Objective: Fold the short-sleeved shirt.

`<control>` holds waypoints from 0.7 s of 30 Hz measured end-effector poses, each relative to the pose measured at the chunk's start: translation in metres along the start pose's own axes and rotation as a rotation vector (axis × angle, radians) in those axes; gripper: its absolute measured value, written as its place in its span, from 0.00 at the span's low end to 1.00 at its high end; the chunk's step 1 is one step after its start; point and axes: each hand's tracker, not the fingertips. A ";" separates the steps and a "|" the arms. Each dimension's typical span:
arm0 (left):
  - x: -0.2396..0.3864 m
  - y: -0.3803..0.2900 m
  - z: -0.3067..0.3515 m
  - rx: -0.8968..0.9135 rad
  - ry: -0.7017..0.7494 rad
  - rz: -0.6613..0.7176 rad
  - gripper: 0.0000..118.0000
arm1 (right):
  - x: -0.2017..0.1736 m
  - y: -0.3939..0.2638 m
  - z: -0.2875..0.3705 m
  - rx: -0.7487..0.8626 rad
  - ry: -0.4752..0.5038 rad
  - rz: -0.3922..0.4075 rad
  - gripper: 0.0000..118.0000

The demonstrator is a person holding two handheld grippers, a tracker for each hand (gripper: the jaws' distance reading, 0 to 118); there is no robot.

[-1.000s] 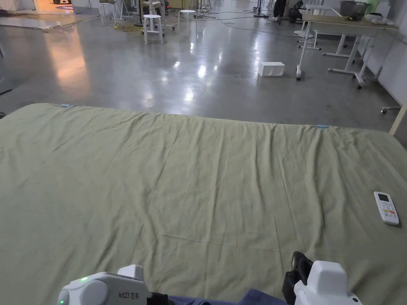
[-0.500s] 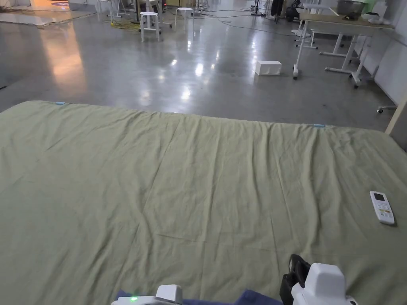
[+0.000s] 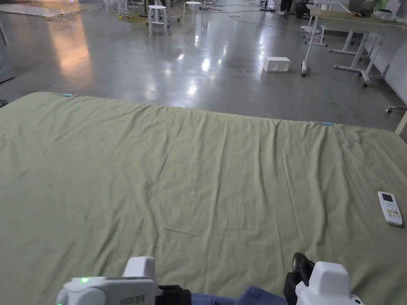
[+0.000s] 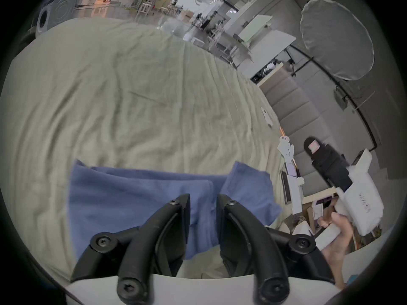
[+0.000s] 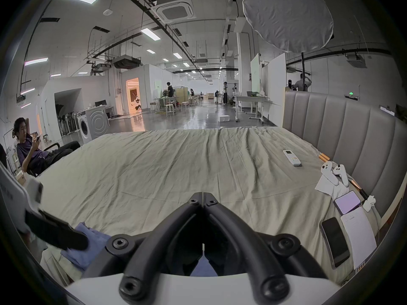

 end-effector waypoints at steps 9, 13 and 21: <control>-0.127 0.013 0.049 0.061 0.109 0.140 0.63 | 0.002 0.002 -0.003 0.008 0.004 0.000 0.00; -0.170 -0.002 0.038 -0.004 -0.040 0.260 0.65 | 0.000 0.003 -0.005 0.009 0.009 0.001 0.00; -0.197 -0.042 -0.014 -0.082 -0.372 0.462 0.64 | -0.003 0.004 -0.005 0.008 0.004 0.015 0.00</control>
